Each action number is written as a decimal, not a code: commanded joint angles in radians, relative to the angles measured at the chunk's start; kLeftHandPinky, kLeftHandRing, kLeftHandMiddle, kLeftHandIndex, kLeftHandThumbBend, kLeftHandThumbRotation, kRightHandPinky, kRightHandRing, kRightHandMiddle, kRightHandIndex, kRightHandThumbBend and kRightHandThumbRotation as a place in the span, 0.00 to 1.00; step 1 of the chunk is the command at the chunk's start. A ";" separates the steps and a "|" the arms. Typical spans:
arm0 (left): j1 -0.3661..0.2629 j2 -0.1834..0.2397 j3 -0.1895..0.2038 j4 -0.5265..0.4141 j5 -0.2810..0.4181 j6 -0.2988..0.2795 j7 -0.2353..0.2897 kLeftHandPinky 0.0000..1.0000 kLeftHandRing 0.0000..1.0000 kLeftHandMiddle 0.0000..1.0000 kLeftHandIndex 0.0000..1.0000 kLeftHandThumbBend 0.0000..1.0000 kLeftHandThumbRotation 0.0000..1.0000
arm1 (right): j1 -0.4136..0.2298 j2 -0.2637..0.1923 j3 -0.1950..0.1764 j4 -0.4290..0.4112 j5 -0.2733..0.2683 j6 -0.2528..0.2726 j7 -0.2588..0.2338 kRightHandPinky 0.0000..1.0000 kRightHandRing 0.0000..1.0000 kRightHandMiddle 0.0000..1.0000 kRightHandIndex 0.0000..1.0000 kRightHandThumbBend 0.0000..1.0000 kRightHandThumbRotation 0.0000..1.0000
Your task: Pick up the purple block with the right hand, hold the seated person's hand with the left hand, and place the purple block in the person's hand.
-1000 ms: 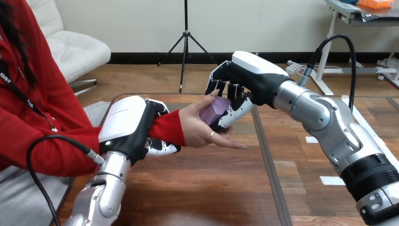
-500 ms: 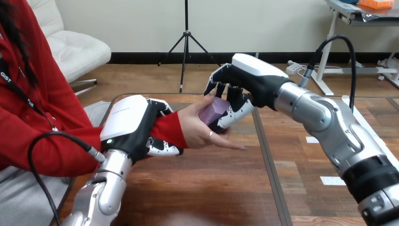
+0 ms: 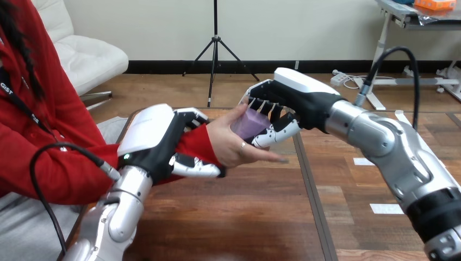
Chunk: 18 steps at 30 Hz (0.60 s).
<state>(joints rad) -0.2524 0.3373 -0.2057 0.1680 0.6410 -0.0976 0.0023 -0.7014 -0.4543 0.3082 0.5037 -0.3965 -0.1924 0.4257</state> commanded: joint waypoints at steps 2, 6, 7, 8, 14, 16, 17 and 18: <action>-0.125 -0.002 0.030 -0.205 -0.064 -0.045 -0.035 0.52 0.65 0.70 0.71 1.00 0.70 | 0.000 -0.008 -0.055 -0.104 0.052 -0.021 0.001 0.59 0.67 0.70 0.70 0.81 0.95; -0.107 0.007 0.031 -0.228 -0.075 -0.042 -0.056 0.53 0.65 0.71 0.71 1.00 0.76 | 0.015 -0.012 -0.064 -0.115 0.063 -0.023 -0.003 0.59 0.66 0.69 0.69 0.83 0.98; -0.102 0.008 0.032 -0.232 -0.080 -0.041 -0.060 0.53 0.65 0.71 0.71 1.00 0.77 | 0.020 -0.014 -0.068 -0.118 0.066 -0.027 -0.006 0.59 0.66 0.69 0.69 0.83 0.99; -0.097 0.009 0.033 -0.238 -0.083 -0.041 -0.063 0.53 0.65 0.71 0.71 0.99 0.79 | 0.024 -0.016 -0.070 -0.123 0.067 -0.029 -0.008 0.59 0.66 0.69 0.69 0.83 0.99; -0.068 0.011 0.039 -0.266 -0.112 -0.030 -0.089 0.54 0.65 0.70 0.70 0.92 0.88 | 0.053 -0.018 -0.091 -0.141 0.089 -0.042 -0.026 0.58 0.65 0.68 0.68 0.84 1.00; -0.059 0.013 0.041 -0.272 -0.121 -0.027 -0.096 0.54 0.65 0.70 0.70 0.89 0.92 | 0.066 -0.016 -0.101 -0.149 0.093 -0.045 -0.039 0.58 0.65 0.68 0.68 0.85 1.00; -0.054 0.014 0.042 -0.275 -0.124 -0.027 -0.099 0.54 0.65 0.70 0.70 0.88 0.94 | 0.073 -0.014 -0.105 -0.155 0.095 -0.047 -0.047 0.58 0.64 0.68 0.68 0.86 1.00; -0.050 0.014 0.043 -0.278 -0.127 -0.027 -0.101 0.54 0.65 0.69 0.70 0.88 0.95 | 0.078 -0.013 -0.108 -0.159 0.097 -0.048 -0.052 0.58 0.64 0.67 0.68 0.86 1.00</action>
<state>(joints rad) -0.2534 0.3392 -0.1925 -0.0330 0.5449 -0.1063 -0.0898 -0.6120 -0.4713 0.2584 0.4213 -0.3285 -0.2144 0.4209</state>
